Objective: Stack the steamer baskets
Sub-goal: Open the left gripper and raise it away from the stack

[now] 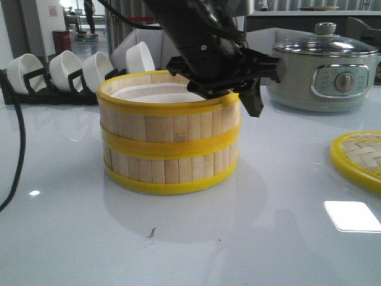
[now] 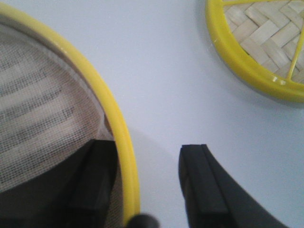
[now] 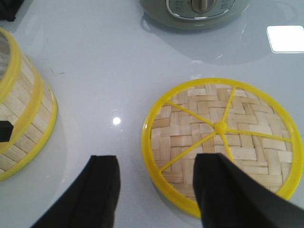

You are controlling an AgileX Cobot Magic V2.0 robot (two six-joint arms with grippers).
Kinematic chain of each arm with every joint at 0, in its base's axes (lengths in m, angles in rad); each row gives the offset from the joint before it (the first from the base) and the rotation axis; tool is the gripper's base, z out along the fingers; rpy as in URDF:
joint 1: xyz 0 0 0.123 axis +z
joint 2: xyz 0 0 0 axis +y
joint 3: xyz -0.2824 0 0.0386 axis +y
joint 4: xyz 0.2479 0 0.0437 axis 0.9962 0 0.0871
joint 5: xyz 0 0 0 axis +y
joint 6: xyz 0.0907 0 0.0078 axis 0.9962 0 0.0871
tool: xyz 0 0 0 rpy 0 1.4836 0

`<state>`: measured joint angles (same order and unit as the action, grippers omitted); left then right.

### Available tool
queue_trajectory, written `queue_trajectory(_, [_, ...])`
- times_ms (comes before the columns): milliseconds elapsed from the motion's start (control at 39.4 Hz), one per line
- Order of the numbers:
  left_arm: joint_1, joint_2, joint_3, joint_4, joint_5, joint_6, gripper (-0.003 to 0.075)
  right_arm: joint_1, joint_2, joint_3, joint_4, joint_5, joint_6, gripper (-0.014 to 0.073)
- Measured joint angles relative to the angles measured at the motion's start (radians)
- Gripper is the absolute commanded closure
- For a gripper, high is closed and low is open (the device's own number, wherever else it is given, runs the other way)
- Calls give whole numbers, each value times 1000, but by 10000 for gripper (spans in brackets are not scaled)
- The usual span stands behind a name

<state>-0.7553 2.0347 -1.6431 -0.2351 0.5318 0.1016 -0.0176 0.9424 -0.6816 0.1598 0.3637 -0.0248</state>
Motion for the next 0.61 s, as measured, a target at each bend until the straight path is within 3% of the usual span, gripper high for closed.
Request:
queue_trajectory(381, [-2,-24,-29,23,9,0,259,0,0,0,0,0,0,128])
queue_trajectory(609, [-2,-29,-144,40,114,0,304,0,0,0,0,0,0,128])
